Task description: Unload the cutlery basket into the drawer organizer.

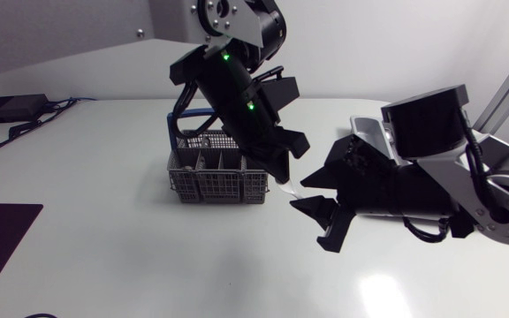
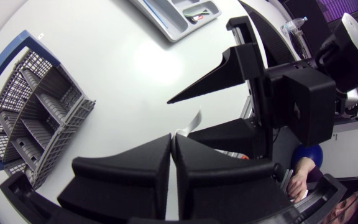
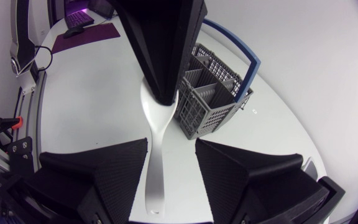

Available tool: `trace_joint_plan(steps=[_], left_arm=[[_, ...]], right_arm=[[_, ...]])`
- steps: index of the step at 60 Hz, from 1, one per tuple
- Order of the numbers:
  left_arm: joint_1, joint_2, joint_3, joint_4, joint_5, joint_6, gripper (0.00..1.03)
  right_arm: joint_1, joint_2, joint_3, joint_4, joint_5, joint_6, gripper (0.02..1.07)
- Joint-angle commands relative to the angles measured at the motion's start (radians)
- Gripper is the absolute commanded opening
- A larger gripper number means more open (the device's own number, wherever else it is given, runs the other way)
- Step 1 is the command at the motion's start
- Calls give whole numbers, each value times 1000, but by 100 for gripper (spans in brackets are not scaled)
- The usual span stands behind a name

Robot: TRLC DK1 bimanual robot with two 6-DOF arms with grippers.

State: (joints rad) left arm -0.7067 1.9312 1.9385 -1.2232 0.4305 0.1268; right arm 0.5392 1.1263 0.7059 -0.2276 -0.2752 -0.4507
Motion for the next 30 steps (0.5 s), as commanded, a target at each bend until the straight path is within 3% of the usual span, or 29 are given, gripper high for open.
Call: trace_joint_plan(steps=[1,17,20,25,30], left_arm=[[12,31,30,-19,14,-12,3],[23,35,30,-29,16,-4,3],[24,35,36,-29,16,-4,5],[26,35,40,-29,16,-4,17],[30,35,57,-29,16,-4,45]], right_arm=[[21,29,17,16,30,-14,45],[34,27,17,25,67,-14,9],[34,26,14,24,67,-17,8],[34,24,9,19,64,-19,8],[34,18,0,11,59,-23,8]])
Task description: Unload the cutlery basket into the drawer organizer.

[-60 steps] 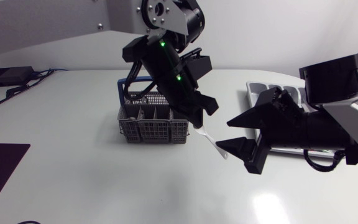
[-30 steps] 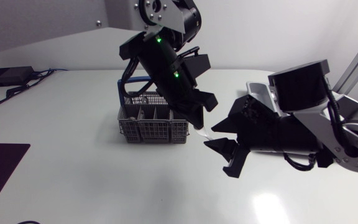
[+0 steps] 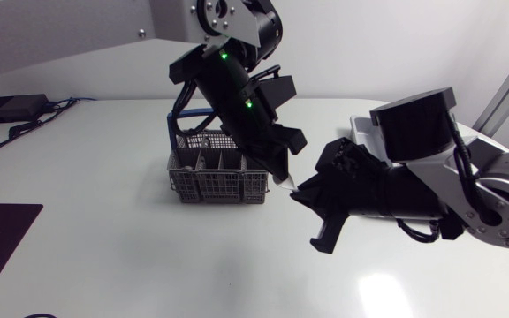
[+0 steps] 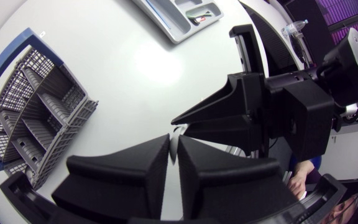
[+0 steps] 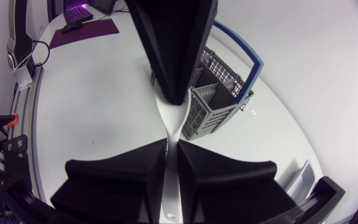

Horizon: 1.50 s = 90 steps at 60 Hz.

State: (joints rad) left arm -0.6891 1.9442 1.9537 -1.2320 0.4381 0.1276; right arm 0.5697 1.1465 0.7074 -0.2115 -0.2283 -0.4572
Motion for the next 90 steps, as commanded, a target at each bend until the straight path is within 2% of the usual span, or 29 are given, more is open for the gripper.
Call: trace_joint_plan(steps=[1,6,10,13,23,37,50,59,73,82,90], left_arm=[[13,22,45,-20,8,-5,51],[25,22,79,-20,8,-5,82],[36,21,102,-4,13,-6,94],[48,9,106,22,16,-6,97],[112,-64,86,124,-1,-6,98],[192,-192,-82,246,-170,92,98],[284,-295,-302,353,-213,271,98],[332,-346,-475,473,-242,415,98],[347,-398,-691,707,-329,572,98],[359,-403,-756,767,-332,641,98],[382,-403,-786,810,-331,692,98]], right_arm=[[4,-4,-3,-5,12,-18,8],[4,-11,-11,-9,4,-18,8],[1,-14,-19,-11,3,-21,8],[-4,-18,-25,-19,-5,-32,8],[-57,-41,-49,-54,-51,-67,8],[-283,-48,-66,-127,-213,-193,8],[-525,35,-51,-210,-321,-410,8],[-751,182,46,-327,-394,-629,8],[-987,418,236,-445,-379,-903,8],[-1084,582,403,-526,-335,-1032,8],[-1128,679,483,-522,-264,-1114,8]])
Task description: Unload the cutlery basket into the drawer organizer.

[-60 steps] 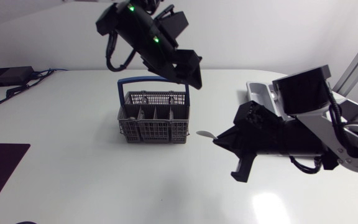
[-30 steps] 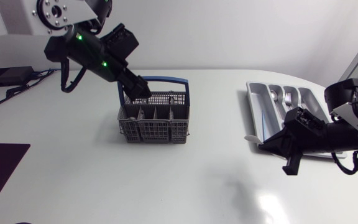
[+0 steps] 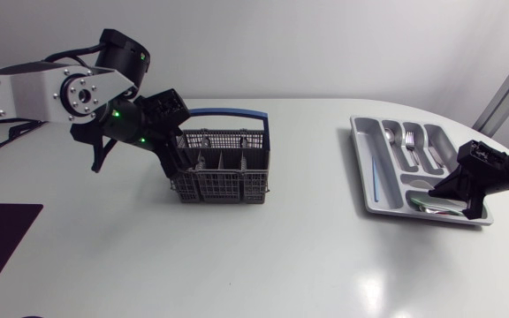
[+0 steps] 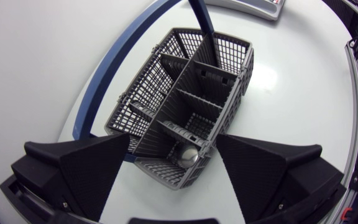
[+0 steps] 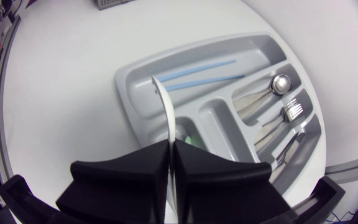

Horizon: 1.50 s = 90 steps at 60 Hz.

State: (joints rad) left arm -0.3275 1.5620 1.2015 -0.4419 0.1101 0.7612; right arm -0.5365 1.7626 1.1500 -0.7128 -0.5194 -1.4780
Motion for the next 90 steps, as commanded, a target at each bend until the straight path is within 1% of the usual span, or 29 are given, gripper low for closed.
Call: trace_joint_plan(steps=[1,7,12,19,21,23,25,26,27,28,30,32,36,38,44,49,60,69,74,77,88,90], left_arm=[[24,-20,-34,22,-3,63,98],[38,-17,-40,29,0,90,98],[41,-16,-48,35,3,105,98],[39,-10,-54,46,5,128,98],[39,-8,-54,48,5,132,98],[39,-8,-56,49,5,135,98],[39,-8,-57,52,5,139,98],[39,-8,-59,54,5,145,98],[39,-8,-60,54,5,148,98],[39,-8,-62,55,7,150,98],[38,-8,-63,60,7,156,98],[38,-8,-66,65,8,159,98],[38,-8,-72,68,16,173,98],[38,-8,-74,69,17,179,98],[38,-8,-88,97,17,188,98],[39,-8,-103,137,19,204,98],[39,13,-102,175,19,204,97],[39,29,-80,157,19,205,96],[39,29,-72,118,19,240,92],[42,29,-74,108,20,263,91],[59,29,-74,85,25,317,70],[62,29,-74,85,33,326,64]], right_arm=[[-25,72,51,-22,33,-102,8],[-34,107,65,-22,85,-168,8],[-34,132,63,-8,122,-188,8],[-33,138,37,22,148,-209,10],[-33,136,27,42,154,-209,16],[-33,132,16,64,162,-209,26],[-31,129,5,85,170,-208,39],[-31,124,-1,98,176,-205,51],[-31,121,-6,105,179,-202,60],[-31,118,-7,113,179,-200,66],[-33,109,-12,122,179,-191,74],[-33,101,-12,121,179,-185,80],[-33,77,-13,118,179,-171,100],[-33,64,-15,113,177,-166,102],[-33,12,-22,107,163,-131,102],[-31,-52,-39,98,127,-94,102],[10,-178,-116,96,61,2,102],[73,-272,-213,113,45,54,102],[109,-316,-263,128,47,79,102],[130,-338,-288,130,47,88,102],[175,-394,-334,138,47,125,102],[179,-402,-342,136,47,128,102]])
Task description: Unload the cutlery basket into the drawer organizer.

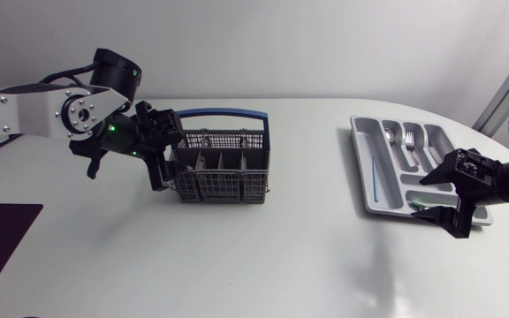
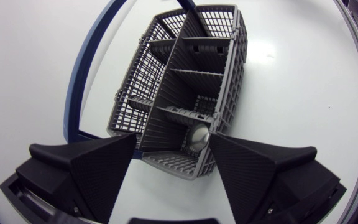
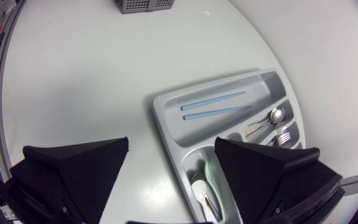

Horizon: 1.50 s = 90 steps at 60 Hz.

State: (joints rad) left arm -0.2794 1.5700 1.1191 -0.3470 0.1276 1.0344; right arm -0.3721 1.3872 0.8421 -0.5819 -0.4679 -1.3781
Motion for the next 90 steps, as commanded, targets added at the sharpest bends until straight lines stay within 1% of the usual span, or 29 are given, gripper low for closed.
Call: trace_joint_plan(steps=[1,3,6,18,21,22,23,24,26,57,90], left_arm=[[14,21,8,-10,15,56,62],[16,21,8,-10,15,65,59],[17,21,8,-10,15,72,57],[14,13,-1,-17,20,98,56],[13,13,-2,-20,23,101,51],[11,13,-2,-23,24,105,48],[11,13,-2,-23,24,105,47],[9,13,-5,-24,24,110,43],[6,13,-8,-24,24,115,41],[-21,16,-44,-29,24,139,41],[-24,19,-54,-35,24,151,41]], right_arm=[[18,-31,-37,5,-5,28,102],[25,-40,-44,7,-5,30,102],[32,-47,-51,5,-3,33,102],[38,-71,-58,1,-5,37,102],[39,-74,-61,-1,-5,37,102],[39,-77,-63,-1,-5,37,102],[39,-79,-64,-1,-5,37,102],[41,-80,-66,-1,-5,37,102],[42,-82,-67,-1,-5,37,102],[64,-105,-83,-4,-5,48,102],[79,-117,-87,-4,-5,51,102]])
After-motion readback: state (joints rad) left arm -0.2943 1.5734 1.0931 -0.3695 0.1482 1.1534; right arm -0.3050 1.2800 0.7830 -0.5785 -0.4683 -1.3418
